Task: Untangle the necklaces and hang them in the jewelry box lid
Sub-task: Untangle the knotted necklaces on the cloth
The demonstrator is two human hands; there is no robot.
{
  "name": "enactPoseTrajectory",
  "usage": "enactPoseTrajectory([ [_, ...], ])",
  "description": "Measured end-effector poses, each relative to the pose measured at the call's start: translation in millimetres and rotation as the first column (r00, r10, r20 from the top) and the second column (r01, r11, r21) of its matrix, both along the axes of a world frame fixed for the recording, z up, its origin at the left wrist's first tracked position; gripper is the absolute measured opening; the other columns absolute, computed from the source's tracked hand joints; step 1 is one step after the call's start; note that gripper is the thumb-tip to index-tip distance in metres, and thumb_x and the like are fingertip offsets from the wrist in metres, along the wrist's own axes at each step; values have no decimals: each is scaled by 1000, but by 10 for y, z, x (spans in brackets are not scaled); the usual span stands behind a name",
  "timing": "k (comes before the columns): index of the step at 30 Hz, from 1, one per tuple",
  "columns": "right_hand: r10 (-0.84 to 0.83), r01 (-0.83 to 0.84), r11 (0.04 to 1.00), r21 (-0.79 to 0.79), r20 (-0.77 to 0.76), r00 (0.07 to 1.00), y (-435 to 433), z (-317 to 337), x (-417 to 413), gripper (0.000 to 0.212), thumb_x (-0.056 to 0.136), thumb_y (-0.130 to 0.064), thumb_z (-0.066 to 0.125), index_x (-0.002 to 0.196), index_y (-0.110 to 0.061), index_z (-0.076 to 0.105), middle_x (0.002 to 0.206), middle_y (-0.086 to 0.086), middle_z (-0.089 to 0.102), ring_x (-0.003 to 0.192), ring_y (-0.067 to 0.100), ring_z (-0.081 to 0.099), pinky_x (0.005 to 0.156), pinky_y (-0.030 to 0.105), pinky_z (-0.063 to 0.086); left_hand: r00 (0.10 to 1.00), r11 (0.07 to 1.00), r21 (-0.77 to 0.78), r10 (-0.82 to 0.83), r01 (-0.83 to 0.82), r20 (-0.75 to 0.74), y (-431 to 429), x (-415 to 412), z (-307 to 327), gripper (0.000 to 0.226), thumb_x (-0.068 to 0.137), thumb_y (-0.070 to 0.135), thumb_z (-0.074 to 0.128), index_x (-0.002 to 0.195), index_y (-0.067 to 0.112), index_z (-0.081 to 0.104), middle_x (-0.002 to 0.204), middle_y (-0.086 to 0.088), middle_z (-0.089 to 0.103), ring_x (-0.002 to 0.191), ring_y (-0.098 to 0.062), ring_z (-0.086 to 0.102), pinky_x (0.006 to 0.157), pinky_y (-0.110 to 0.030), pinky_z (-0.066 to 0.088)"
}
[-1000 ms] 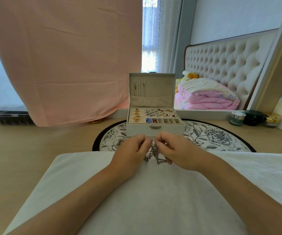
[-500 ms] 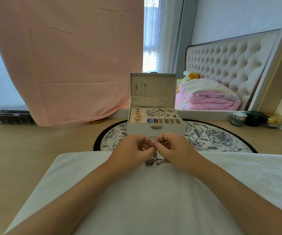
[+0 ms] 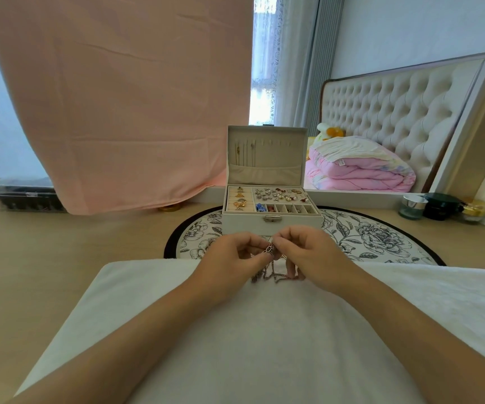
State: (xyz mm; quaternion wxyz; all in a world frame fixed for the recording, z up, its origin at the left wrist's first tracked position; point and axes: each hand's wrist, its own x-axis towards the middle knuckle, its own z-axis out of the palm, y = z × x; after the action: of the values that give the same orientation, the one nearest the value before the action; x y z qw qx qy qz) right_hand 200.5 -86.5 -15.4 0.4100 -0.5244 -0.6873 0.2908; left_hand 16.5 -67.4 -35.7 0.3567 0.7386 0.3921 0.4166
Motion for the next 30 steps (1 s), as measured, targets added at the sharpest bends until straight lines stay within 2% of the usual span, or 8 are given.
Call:
enactPoseTrajectory([
  [6, -5, 5, 999, -40, 7, 1000, -21, 65, 73, 5, 83, -18, 81, 81, -17, 76, 56, -5, 64, 50, 13, 58, 49, 25, 44, 992, 992, 114, 61, -48, -108, -10, -17, 1, 16, 85, 25, 77, 98, 34, 76, 84, 22, 73, 66, -8, 62, 60, -15, 50],
  [12, 52, -53, 997, -60, -17, 999, -24, 88, 112, 7, 89, -12, 73, 82, -13, 75, 70, 1, 70, 54, 16, 61, 48, 25, 43, 991, 984, 156, 99, -85, -85, 17, -27, -16, 19, 84, 28, 77, 99, 38, 70, 92, 14, 69, 72, -7, 60, 70, -27, 54],
  [15, 71, -73, 995, -67, -27, 997, -20, 62, 95, 9, 94, -13, 67, 85, -13, 71, 73, 4, 68, 55, 19, 60, 48, 28, 44, 996, 995, 95, 42, -35, -73, 1, -1, -27, 15, 87, 31, 75, 99, 35, 67, 89, 11, 70, 76, -16, 64, 71, -34, 54],
  [17, 85, -87, 995, -50, -47, 995, -20, 48, 77, 9, 95, -14, 65, 87, -12, 68, 68, 6, 63, 53, 21, 58, 46, 29, 45, 999, 1000, 0, -12, 12, 30, -1, 31, -27, 12, 90, 28, 73, 100, 29, 67, 86, 2, 73, 74, -22, 66, 65, -35, 52],
  [21, 71, -71, 997, 5, -38, 997, -25, 27, 55, 9, 94, -12, 64, 85, -14, 65, 54, 8, 59, 47, 20, 55, 47, 30, 46, 999, 997, -75, 17, -13, 52, 10, 65, -6, 11, 86, 25, 78, 96, 25, 73, 80, -2, 72, 64, -7, 59, 61, -24, 48],
  [26, 38, -62, 992, 107, 210, 977, -35, 15, 52, 10, 89, -18, 70, 82, -26, 68, 58, -6, 64, 50, 9, 58, 53, 33, 52, 976, 997, 69, 35, -20, -216, 22, -7, 36, 9, 90, 30, 73, 97, 33, 72, 67, 26, 63, 57, 0, 51, 57, -16, 42],
  [28, 19, -97, 978, 185, 383, 924, -27, 41, 65, 11, 89, -25, 71, 81, -31, 65, 64, -19, 61, 56, 3, 55, 57, 23, 48, 965, 996, 85, 11, 11, -262, 37, -43, 50, 10, 93, 29, 69, 99, 36, 70, 77, 20, 66, 68, -6, 57, 66, -25, 49],
  [30, 3, -136, 966, 219, 518, 855, -20, 70, 67, 12, 91, -29, 67, 82, -34, 61, 68, -20, 57, 66, 0, 53, 59, 16, 39, 952, 995, 94, 4, 26, -306, 50, -67, 53, 9, 94, 29, 67, 98, 37, 70, 85, 13, 67, 77, -8, 58, 73, -32, 50],
])
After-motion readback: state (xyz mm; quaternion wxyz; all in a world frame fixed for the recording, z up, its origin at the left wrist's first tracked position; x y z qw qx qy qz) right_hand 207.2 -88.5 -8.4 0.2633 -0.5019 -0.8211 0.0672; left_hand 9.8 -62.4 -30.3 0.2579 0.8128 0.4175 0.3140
